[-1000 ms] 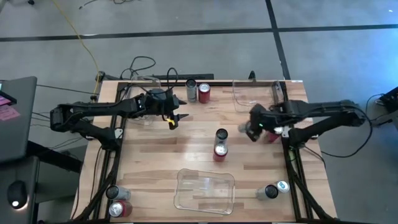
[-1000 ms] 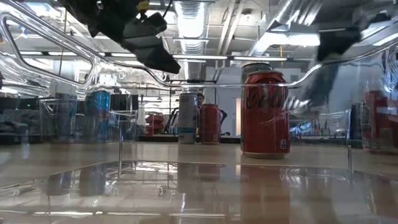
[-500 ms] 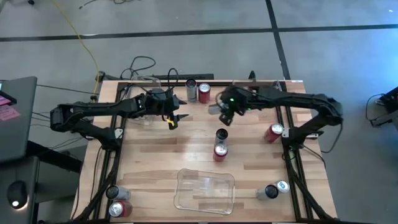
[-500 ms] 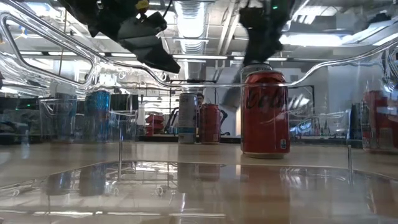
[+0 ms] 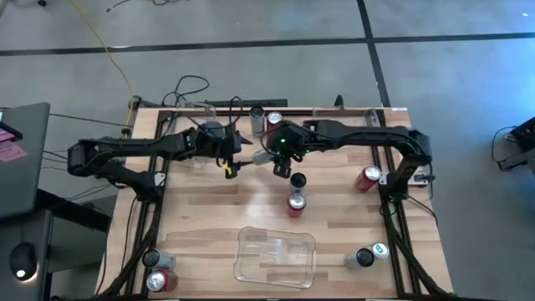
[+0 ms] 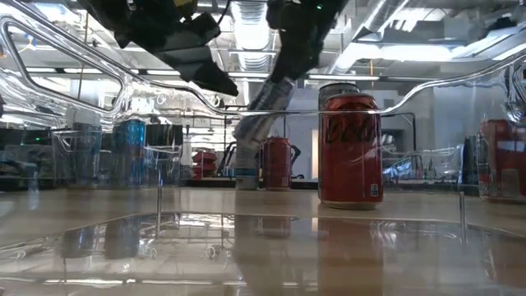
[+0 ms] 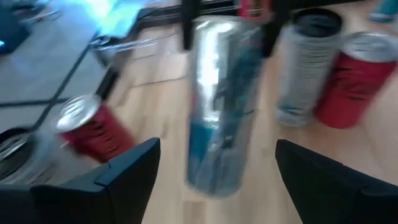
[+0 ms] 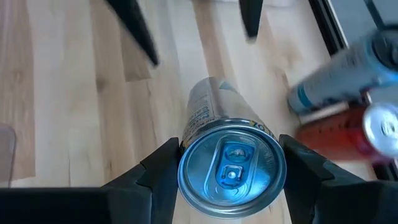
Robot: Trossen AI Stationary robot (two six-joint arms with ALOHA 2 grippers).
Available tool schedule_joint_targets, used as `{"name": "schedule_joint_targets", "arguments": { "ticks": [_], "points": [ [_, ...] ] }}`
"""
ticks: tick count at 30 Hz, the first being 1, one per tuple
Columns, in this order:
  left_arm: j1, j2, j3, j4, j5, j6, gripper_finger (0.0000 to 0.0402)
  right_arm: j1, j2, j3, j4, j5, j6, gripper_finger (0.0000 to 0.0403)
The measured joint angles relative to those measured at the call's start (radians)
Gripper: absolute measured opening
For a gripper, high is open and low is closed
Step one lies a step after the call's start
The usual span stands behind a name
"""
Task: Sort soda cans
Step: Put the blue soda can into the top left transparent bin
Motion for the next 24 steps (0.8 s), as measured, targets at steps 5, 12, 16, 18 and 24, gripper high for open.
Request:
{"name": "schedule_joint_targets", "arguments": {
  "ticks": [5,12,16,18,24],
  "points": [
    [-0.019,0.001,0.000,0.002,0.003,0.018,0.0318,0.022,0.024,0.039,0.001,0.000,-0.063,0.0222],
    [-0.018,0.001,0.000,0.062,0.022,-0.014,0.0318,0.039,0.024,0.040,0.035,-0.003,-0.103,0.0222],
    [-0.018,0.001,0.000,0.095,0.069,-0.033,0.0318,0.036,0.024,0.040,0.074,-0.046,-0.109,0.0222],
    [-0.018,0.001,0.000,0.094,0.069,-0.034,0.0318,0.036,0.024,0.040,0.081,-0.052,-0.110,0.0222],
    [-0.013,0.026,0.002,0.114,0.071,-0.069,0.0318,0.037,0.024,0.040,0.093,-0.053,-0.146,0.0223]
  ]
}}
